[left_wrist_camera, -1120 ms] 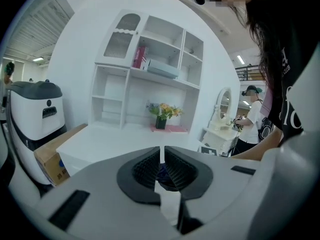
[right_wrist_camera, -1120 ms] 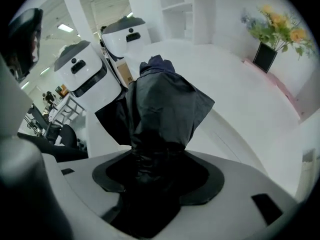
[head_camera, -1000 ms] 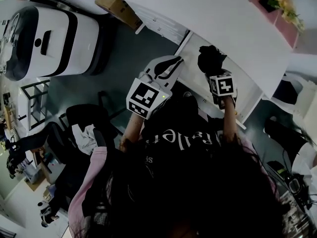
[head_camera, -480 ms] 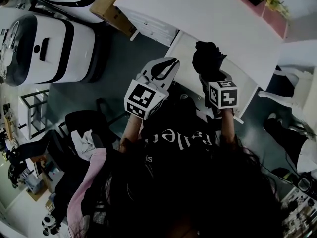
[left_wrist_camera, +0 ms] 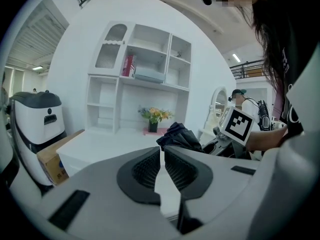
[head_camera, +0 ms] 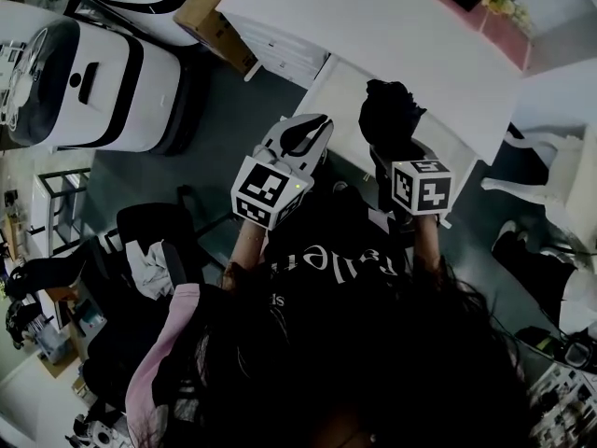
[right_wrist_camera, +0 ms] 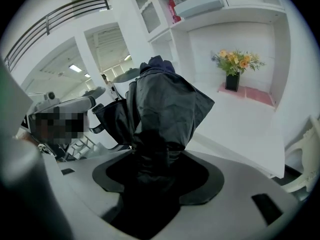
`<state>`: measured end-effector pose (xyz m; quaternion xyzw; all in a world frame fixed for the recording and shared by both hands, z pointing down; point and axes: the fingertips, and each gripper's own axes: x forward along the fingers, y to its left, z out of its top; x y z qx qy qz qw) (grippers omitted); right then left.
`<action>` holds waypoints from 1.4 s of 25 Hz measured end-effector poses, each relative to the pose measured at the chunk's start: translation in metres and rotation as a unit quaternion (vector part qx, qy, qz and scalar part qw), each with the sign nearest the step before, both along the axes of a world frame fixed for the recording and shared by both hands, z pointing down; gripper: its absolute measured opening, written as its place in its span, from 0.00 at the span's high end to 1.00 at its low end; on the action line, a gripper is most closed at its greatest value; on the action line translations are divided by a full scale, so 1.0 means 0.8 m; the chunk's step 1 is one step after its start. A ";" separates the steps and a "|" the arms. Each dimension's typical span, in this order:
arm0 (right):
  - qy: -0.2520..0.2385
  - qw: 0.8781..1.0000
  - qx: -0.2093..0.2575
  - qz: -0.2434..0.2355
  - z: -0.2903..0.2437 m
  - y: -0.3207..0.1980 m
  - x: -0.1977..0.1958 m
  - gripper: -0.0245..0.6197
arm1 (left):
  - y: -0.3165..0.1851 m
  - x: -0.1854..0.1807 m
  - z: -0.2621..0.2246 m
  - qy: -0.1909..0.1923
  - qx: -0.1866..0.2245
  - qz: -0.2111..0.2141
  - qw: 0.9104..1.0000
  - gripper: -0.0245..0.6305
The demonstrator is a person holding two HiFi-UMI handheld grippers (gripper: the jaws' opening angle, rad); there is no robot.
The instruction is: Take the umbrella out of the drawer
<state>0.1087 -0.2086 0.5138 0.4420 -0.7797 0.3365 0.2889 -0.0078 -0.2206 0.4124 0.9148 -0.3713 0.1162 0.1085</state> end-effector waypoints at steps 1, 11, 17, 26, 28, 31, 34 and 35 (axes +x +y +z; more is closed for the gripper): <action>-0.004 1.000 0.001 -0.002 -0.002 0.006 0.000 0.53 | 0.007 0.002 -0.002 0.000 0.002 -0.005 1.000 0.92; -0.038 0.999 0.006 -0.035 -0.008 0.068 0.005 0.53 | 0.085 0.022 -0.006 0.009 0.005 -0.042 0.999 0.92; -0.044 0.998 -0.005 -0.039 -0.004 0.096 0.024 0.53 | 0.108 0.052 -0.010 0.007 0.006 -0.031 0.999 0.92; -0.058 0.998 -0.014 -0.016 0.004 0.096 0.032 0.53 | 0.114 0.061 0.000 -0.011 -0.016 -0.016 1.000 0.92; -0.059 0.998 -0.015 -0.007 0.004 0.093 0.031 0.53 | 0.117 0.062 0.000 -0.012 -0.013 -0.003 1.000 0.92; -0.059 0.998 -0.011 0.008 0.006 0.093 0.032 0.53 | 0.128 0.061 0.003 -0.018 -0.014 0.013 1.000 0.92; -0.062 0.998 -0.006 0.021 0.001 0.096 0.026 0.53 | 0.137 0.047 0.003 -0.016 -0.022 0.004 1.000 0.92; -0.063 0.998 -0.005 0.024 -0.001 0.098 0.021 0.54 | 0.139 0.039 0.002 -0.015 -0.022 0.001 1.000 0.92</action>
